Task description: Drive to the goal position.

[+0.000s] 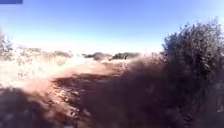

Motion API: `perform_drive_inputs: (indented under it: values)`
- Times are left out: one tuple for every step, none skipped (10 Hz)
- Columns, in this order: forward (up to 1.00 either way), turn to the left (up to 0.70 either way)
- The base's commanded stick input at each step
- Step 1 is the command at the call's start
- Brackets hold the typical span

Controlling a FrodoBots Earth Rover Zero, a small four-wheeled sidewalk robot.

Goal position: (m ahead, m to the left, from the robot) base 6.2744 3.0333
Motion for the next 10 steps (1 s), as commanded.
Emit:
perform_drive_inputs:
  values:
    - [0.5, 0.0]
    - [0.5, 0.0]
    - [0.5, 0.0]
    - [0.5, 0.0]
    - [0.5, 0.0]
    - [0.5, 0.0]
    - [0.5, 0.0]
    - [0.5, 0.0]
    - [0.5, 0.0]
    - [0.5, 0.0]
